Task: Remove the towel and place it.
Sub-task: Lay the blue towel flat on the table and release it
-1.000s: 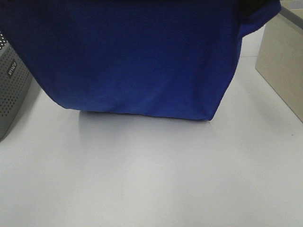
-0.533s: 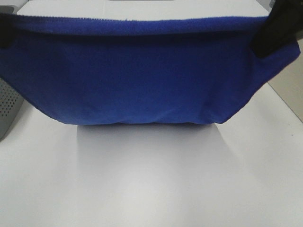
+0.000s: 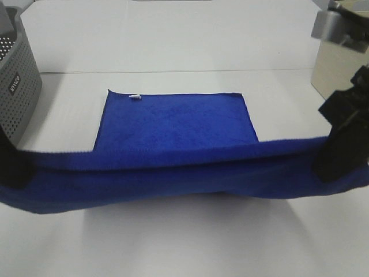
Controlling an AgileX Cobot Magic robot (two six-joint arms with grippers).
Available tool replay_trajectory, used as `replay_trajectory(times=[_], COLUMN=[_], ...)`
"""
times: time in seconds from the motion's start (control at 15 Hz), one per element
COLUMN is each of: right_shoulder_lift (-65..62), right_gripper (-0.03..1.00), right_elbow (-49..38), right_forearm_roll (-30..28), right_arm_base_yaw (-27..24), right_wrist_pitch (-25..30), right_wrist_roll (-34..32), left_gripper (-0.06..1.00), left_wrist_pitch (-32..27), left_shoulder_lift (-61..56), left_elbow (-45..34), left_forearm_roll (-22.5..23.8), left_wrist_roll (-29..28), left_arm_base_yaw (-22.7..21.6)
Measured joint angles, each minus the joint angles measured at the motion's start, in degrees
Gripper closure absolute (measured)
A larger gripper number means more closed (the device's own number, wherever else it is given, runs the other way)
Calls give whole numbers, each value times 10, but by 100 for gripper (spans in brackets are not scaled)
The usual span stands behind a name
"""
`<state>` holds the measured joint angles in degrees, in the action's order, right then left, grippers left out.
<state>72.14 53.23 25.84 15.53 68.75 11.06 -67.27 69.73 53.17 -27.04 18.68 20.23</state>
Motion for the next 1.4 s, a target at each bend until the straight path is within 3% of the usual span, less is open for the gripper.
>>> replay_trajectory(times=[0.53, 1.4], right_shoulder_lift=[3, 219], right_gripper=[95, 95], right_elbow=[-136, -171], right_forearm_roll=[37, 66], right_arm_base_yaw=[-1, -2], right_wrist_pitch=[2, 2], right_wrist_roll=[6, 82], left_gripper=[94, 94], left_wrist_pitch=[10, 49], left_shoulder_lift=[1, 231], left_elbow=[-186, -205], left_forearm_roll=[-97, -114], left_wrist_roll=[56, 89], left_arm_base_yaw=[-1, 9])
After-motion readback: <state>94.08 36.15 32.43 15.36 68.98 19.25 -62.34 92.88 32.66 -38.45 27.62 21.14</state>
